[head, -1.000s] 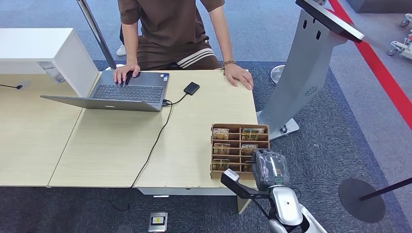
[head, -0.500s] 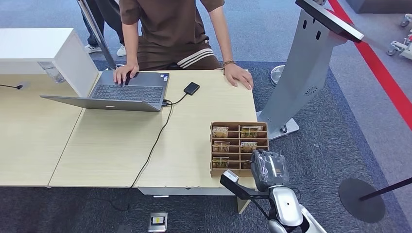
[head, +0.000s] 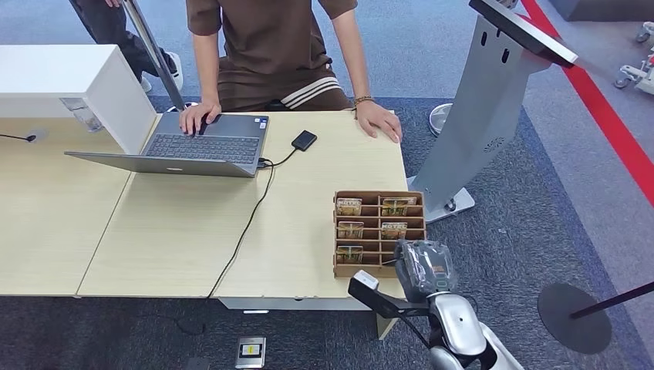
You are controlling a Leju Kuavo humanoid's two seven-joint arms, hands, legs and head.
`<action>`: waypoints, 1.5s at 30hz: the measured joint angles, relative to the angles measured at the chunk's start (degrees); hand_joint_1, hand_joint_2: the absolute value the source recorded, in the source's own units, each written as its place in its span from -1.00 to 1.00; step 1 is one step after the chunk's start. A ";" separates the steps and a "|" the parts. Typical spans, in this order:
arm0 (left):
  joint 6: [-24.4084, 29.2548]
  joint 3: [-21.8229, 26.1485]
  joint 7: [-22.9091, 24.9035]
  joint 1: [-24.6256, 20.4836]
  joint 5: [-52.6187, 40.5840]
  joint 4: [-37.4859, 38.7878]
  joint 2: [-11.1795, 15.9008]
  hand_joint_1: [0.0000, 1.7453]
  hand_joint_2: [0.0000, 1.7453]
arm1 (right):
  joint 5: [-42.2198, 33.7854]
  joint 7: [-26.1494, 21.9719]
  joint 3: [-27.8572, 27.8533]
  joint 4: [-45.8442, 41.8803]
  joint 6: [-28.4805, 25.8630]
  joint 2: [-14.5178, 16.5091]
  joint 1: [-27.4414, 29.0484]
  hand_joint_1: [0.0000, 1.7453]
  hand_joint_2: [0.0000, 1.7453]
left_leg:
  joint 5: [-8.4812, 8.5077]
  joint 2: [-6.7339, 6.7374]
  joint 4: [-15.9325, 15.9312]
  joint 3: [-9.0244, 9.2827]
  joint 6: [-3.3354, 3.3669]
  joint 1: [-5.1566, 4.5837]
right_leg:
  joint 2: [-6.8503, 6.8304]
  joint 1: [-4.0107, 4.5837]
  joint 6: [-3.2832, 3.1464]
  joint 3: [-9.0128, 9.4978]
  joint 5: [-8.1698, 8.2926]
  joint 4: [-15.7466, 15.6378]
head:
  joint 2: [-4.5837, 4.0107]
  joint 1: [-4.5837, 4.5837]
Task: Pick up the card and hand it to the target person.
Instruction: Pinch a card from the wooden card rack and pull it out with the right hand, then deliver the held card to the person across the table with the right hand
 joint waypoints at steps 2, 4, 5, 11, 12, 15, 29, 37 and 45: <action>-0.03 0.00 0.02 0.00 -0.03 0.00 0.04 -1.00 -1.00 | -2.83 -0.55 -0.26 -1.48 1.51 -0.43 0.00 1.00 1.00 | 0.00 0.00 0.00 0.00 0.00 0.00 | 0.00 0.00 0.00 0.00 0.00 0.00 | 0.00 0.01; -0.10 0.00 0.08 0.00 -0.07 0.00 0.12 -1.00 -1.00 | -5.33 -1.06 -0.60 -2.88 2.68 -0.88 -0.01 1.00 1.00 | 0.00 0.00 0.00 -0.01 0.00 0.00 | 0.00 0.00 0.00 -0.01 0.00 0.00 | 0.00 0.01; -0.13 0.00 0.12 0.00 -0.08 0.00 0.16 -1.00 -1.00 | -6.36 -1.29 -0.79 -3.53 3.11 -1.10 -0.03 1.00 1.00 | 0.00 0.00 0.00 -0.01 0.00 0.00 | 0.00 0.00 0.00 -0.01 0.00 0.00 | 0.00 0.00; -0.15 0.00 0.17 0.00 0.01 0.00 0.27 -1.00 -1.00 | -9.44 -2.33 -1.41 -6.70 4.03 -2.05 -0.41 1.00 1.00 | 0.00 0.00 0.00 -0.01 0.00 0.00 | 0.00 0.00 0.00 -0.01 0.00 0.00 | 0.00 0.00; -0.15 0.00 0.17 0.00 0.02 0.00 0.27 -1.00 -1.00 | -9.61 -2.51 -1.44 -7.05 3.99 -2.15 -0.55 1.00 1.00 | 0.00 0.00 0.00 -0.01 0.00 0.00 | 0.00 0.00 0.00 -0.01 0.00 0.00 | 0.00 0.00; -0.15 0.00 0.03 0.00 0.06 0.00 0.28 -1.00 -1.00 | -10.23 -3.43 -1.46 -7.73 3.31 -2.32 -0.85 1.00 1.00 | 0.00 0.00 0.00 -0.01 0.00 0.00 | 0.00 0.00 0.00 0.00 0.00 0.00 | 0.00 0.00; -0.54 0.00 -0.86 0.00 0.08 0.00 0.28 -1.00 -1.00 | -19.33 -8.65 -3.62 -7.98 -4.92 -2.33 -1.95 1.00 1.00 | 0.00 -0.01 0.00 -0.03 0.00 0.00 | 0.00 0.00 0.00 -0.01 0.00 0.00 | 0.00 0.00; -0.58 0.00 -1.31 -0.01 0.09 0.00 0.27 -1.00 -1.00 | -25.45 -11.19 -5.74 -7.79 -7.97 -2.23 -4.93 1.00 1.00 | 0.00 0.00 0.00 -0.03 0.00 0.00 | 0.00 0.00 -0.01 0.00 0.01 0.00 | 0.00 0.00; -0.58 -0.13 -1.57 -0.08 -0.49 0.00 0.24 -1.00 -1.00 | -28.23 -14.95 -7.04 -5.30 -12.80 -1.12 -11.57 0.94 1.00 | 0.01 -0.01 0.00 -0.05 0.00 0.00 | 0.01 0.00 -0.02 -0.01 0.02 0.01 | -0.01 0.01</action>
